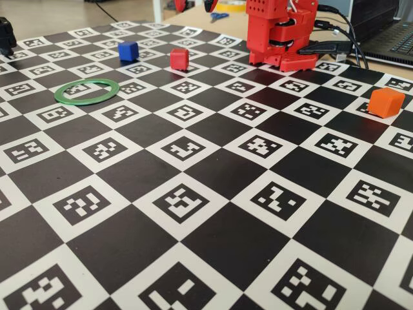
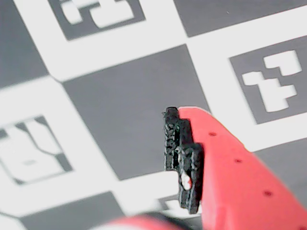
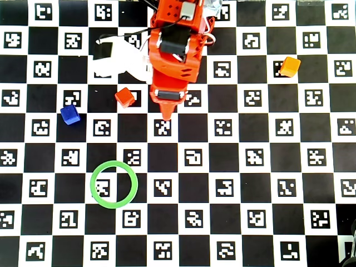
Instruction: Grab the red cube then put it in the green circle then put the blue cube on top and finally the orange cube on top
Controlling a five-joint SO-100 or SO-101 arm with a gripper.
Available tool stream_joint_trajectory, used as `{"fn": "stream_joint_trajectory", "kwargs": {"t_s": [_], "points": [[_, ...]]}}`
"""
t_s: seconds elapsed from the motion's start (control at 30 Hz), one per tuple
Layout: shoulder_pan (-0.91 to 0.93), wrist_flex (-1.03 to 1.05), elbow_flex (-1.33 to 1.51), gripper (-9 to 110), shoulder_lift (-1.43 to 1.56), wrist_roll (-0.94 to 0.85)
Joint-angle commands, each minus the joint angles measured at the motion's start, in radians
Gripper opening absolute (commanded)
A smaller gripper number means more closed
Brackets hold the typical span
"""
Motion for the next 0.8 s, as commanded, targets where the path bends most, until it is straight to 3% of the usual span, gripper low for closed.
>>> {"fn": "stream_joint_trajectory", "kwargs": {"t_s": [0.0, 0.37, 0.77], "points": [[0.075, 0.028, -0.147, 31, -0.026, 0.078], [0.238, 0.005, -0.098, 42, -0.100, 0.184], [0.368, -0.184, 0.129, 42, -0.106, 0.166]]}}
